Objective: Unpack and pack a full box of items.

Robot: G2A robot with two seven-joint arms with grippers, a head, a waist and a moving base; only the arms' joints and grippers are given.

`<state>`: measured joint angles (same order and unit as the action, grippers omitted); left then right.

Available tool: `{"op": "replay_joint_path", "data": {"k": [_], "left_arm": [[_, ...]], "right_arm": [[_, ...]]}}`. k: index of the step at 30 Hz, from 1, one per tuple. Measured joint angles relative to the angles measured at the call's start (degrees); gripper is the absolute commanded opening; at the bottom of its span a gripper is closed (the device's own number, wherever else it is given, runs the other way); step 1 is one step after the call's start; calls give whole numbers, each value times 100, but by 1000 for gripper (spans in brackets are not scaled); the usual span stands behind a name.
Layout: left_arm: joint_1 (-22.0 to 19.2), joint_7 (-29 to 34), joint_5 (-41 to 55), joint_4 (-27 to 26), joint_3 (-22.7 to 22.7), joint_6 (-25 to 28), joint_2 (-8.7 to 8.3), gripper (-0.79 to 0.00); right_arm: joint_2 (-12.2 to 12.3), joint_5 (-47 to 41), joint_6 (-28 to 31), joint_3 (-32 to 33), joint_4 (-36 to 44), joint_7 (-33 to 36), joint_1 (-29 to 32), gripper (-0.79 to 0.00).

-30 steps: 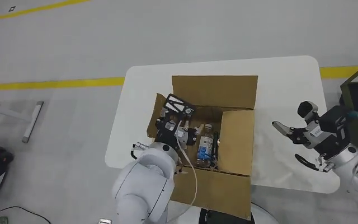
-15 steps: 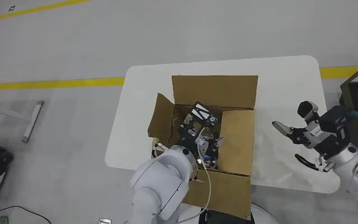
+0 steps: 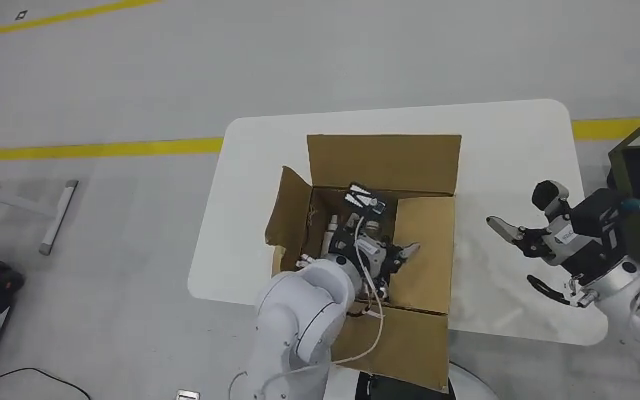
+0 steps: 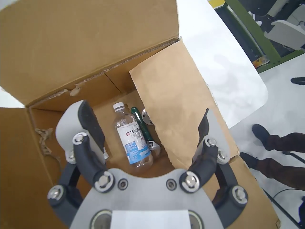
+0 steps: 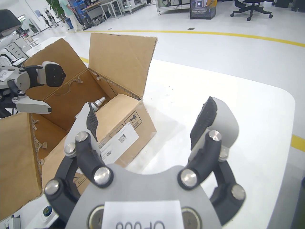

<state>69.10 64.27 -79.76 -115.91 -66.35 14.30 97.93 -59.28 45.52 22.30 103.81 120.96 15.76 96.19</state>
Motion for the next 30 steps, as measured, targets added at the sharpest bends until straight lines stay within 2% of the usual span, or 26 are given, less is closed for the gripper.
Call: {"op": "replay_joint_path", "data": {"k": [5,8,18,23,30], "left_arm": [[23,-161,1134,384,-318,-177,-19,0],[23,-172,1786,512,-423,-95,-34,0],[51,-219,1820,540,-396,-85,-39,0],[-43,-377,1825,870,-328,-132,-85,0],[-219,-624,1895,1381,-308,-311,-142,0]], "right_arm": [[0,0,0,0,0,0,0,0],[0,0,0,0,0,0,0,0],[0,0,0,0,0,0,0,0],[-14,-22,1,-111,-129,-98,25,0],[-60,467,-34,-214,-324,-713,342,0]]}}
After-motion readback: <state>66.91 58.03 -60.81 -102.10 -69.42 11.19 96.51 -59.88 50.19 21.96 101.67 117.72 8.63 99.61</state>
